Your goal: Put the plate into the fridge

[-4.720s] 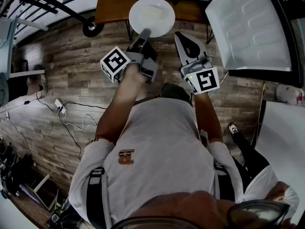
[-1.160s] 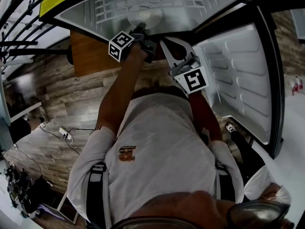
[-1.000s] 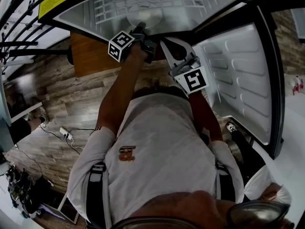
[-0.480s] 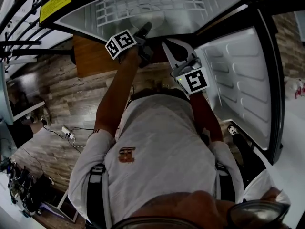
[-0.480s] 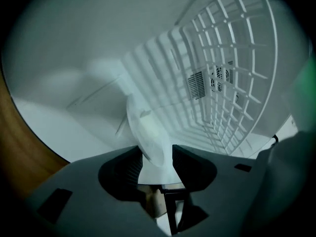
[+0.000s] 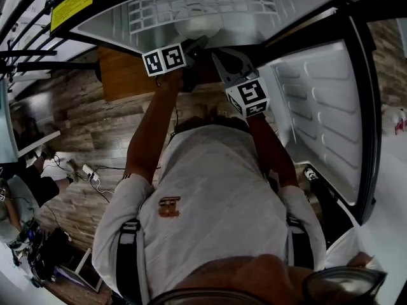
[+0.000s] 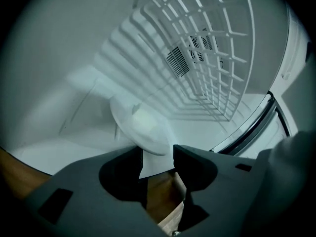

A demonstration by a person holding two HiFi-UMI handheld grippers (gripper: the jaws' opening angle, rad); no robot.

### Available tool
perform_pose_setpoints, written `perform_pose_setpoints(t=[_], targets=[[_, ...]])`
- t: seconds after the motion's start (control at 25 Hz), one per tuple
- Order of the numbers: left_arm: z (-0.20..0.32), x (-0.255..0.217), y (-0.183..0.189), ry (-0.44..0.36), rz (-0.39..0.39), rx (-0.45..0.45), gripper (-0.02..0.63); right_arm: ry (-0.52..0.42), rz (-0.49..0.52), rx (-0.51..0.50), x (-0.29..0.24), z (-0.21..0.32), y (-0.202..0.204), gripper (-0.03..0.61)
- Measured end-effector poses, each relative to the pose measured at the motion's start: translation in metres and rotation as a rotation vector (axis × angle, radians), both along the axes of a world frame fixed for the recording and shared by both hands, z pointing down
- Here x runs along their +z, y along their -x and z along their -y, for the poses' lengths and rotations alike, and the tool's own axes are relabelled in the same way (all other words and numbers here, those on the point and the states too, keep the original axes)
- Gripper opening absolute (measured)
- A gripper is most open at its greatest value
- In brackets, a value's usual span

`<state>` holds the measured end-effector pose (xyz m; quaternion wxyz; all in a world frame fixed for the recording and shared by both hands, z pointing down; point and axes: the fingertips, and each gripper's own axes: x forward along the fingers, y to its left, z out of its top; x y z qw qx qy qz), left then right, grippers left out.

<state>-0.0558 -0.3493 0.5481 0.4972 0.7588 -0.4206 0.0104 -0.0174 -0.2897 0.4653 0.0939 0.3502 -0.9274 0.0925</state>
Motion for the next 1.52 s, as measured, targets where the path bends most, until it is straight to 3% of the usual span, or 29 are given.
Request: perform_pose_setpoints(t=[0.16, 0.52, 0.8, 0.92, 1.2, 1.52], targets=[[-0.003, 0.005, 0.001, -0.015, 0.032, 0.013, 0.199, 0.136, -0.002, 0.087, 0.04, 0.02, 0.002, 0.035], [-0.013, 0.016, 0.009, -0.09, 0.317, 0.174, 0.197, 0.17, -0.15, 0.094, 0.076, 0.036, 0.009, 0.034], [-0.015, 0.022, 0.01, -0.141, 0.445, 0.211, 0.166, 0.183, -0.241, 0.104, 0.097, 0.049, 0.013, 0.034], [-0.015, 0.023, 0.012, -0.159, 0.475, 0.207, 0.151, 0.186, -0.256, 0.107, 0.1, 0.054, 0.014, 0.034], [-0.021, 0.024, 0.023, -0.209, 0.558, 0.149, 0.046, 0.192, -0.254, 0.108, 0.103, 0.056, 0.015, 0.034], [-0.025, -0.001, 0.027, -0.393, 0.548, 0.073, 0.032, 0.184, -0.247, 0.107, 0.102, 0.054, 0.014, 0.034]])
